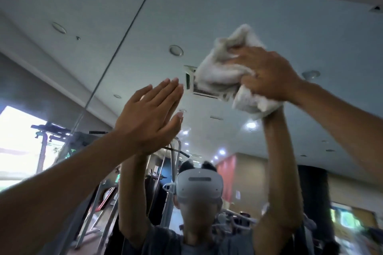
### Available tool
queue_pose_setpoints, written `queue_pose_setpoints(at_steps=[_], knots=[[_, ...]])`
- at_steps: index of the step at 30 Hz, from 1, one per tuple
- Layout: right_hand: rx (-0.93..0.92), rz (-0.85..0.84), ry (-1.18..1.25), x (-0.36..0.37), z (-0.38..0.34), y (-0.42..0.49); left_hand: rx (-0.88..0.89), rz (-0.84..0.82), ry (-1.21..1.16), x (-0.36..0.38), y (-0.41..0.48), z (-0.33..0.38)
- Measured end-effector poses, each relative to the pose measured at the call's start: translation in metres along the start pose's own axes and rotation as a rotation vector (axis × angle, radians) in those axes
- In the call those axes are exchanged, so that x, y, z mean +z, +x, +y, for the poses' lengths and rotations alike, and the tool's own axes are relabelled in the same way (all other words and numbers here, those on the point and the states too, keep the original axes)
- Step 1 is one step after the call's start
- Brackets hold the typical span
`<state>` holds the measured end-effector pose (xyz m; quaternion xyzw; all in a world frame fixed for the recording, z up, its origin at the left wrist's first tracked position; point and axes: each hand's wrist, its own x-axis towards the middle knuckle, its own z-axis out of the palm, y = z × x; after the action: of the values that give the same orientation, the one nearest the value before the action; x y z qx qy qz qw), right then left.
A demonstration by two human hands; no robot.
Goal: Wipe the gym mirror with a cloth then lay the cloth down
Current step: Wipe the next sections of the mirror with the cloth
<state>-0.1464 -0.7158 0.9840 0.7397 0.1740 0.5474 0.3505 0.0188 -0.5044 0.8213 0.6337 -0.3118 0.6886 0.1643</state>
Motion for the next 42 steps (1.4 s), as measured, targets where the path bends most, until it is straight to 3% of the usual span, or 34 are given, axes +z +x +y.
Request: queue_pose_setpoints(at_steps=[3,5,6,8,10,14,16,19,21,23,26,30,32,34,36,39,40,42], knots=[[0.519,0.243,-0.110,0.012,0.001,0.033,-0.060,0.019,0.015,-0.001,-0.015,-0.015],[0.745,0.325,-0.129,0.033,-0.044,0.072,-0.235,0.041,-0.031,0.000,-0.023,-0.017],[0.750,0.345,-0.096,0.041,-0.072,0.088,-0.330,0.061,-0.054,0.001,-0.024,-0.017],[0.486,0.294,-0.071,0.057,-0.125,0.103,-0.412,0.100,-0.070,0.001,-0.024,-0.019],[0.128,0.120,-0.090,0.064,-0.161,0.097,-0.355,0.087,-0.027,-0.002,-0.030,-0.025],[-0.257,-0.046,0.045,0.046,-0.121,0.072,-0.101,0.032,0.111,-0.011,-0.055,-0.059],[-0.165,0.028,0.059,0.038,-0.087,0.075,-0.040,-0.013,0.142,-0.016,-0.071,-0.081],[0.361,0.220,-0.047,0.040,-0.086,0.095,-0.023,-0.037,0.105,-0.014,-0.090,-0.094],[0.550,0.285,-0.135,0.054,-0.121,0.112,-0.062,-0.025,0.054,-0.012,-0.098,-0.094],[0.516,0.293,-0.128,0.068,-0.163,0.125,-0.096,-0.011,0.018,-0.009,-0.102,-0.092],[0.241,0.155,-0.137,0.077,-0.208,0.122,-0.126,-0.021,0.007,-0.008,-0.107,-0.092],[-0.214,-0.105,-0.071,0.066,-0.206,0.067,-0.164,-0.048,0.095,-0.011,-0.135,-0.084],[-0.407,-0.146,-0.099,0.058,-0.175,0.032,-0.162,-0.064,0.131,-0.012,-0.150,-0.082],[-0.333,-0.154,-0.159,0.044,-0.138,0.019,-0.141,-0.065,0.153,-0.011,-0.160,-0.081],[-0.038,-0.103,-0.155,0.039,-0.130,0.027,-0.117,-0.077,0.156,-0.010,-0.173,-0.080],[0.358,0.064,-0.186,0.059,-0.175,0.042,-0.121,-0.067,0.145,-0.010,-0.187,-0.078],[0.424,0.096,-0.184,0.067,-0.200,0.043,-0.132,-0.062,0.134,-0.010,-0.189,-0.076],[0.368,0.077,-0.153,0.082,-0.251,0.035,-0.154,-0.051,0.109,-0.013,-0.197,-0.074]])
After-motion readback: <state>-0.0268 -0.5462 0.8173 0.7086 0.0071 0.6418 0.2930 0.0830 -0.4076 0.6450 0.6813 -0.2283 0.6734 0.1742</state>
